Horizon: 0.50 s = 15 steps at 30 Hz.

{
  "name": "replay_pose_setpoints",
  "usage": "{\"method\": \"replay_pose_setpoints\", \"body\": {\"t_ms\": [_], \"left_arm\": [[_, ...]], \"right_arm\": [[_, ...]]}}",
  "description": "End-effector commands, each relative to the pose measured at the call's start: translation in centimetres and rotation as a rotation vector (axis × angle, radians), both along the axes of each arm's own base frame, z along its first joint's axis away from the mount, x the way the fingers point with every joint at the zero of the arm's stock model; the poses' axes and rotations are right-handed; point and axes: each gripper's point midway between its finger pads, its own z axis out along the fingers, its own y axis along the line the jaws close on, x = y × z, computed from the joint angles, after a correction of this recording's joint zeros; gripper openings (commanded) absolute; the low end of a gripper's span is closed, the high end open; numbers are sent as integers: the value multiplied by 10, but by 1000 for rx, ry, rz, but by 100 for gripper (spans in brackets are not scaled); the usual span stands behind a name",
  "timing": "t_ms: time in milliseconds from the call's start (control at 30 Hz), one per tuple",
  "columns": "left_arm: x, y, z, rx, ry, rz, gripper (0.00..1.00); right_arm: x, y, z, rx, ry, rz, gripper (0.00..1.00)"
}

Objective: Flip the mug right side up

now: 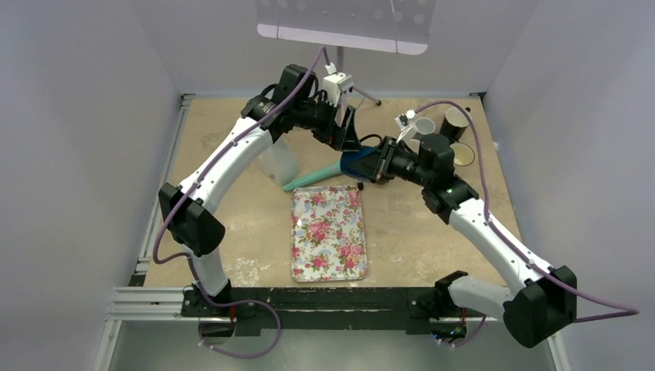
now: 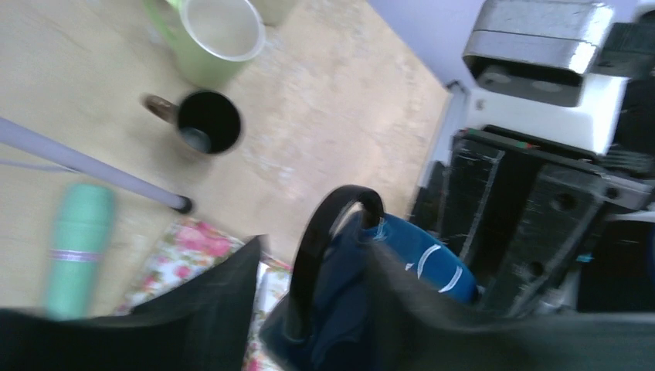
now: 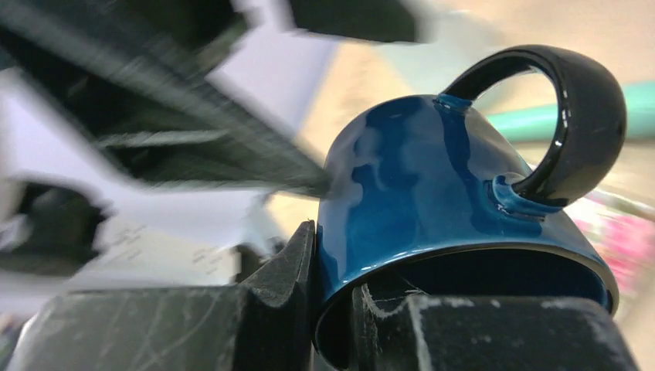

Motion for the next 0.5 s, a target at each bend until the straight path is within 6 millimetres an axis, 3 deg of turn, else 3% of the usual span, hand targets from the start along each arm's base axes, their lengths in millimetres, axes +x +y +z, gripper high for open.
{"method": "replay_pose_setpoints", "body": {"t_ms": [0, 133, 233, 333, 467], "left_arm": [[0, 39, 15, 158, -193, 85, 97], [3, 65, 9, 275, -289, 108, 98], [-5, 77, -1, 336, -299, 86, 99], [-12, 87, -12, 377, -309, 62, 98], [-19, 99, -27, 425, -320, 53, 99]], "right_arm": [[32, -83, -42, -510, 54, -374, 0], [24, -167, -91, -894, 227, -609, 0], [19, -210, -125, -1065, 343, -663, 0], [24, -221, -152, -1058, 436, -598, 0], [43, -228, -171, -1100, 473, -590, 0]]}}
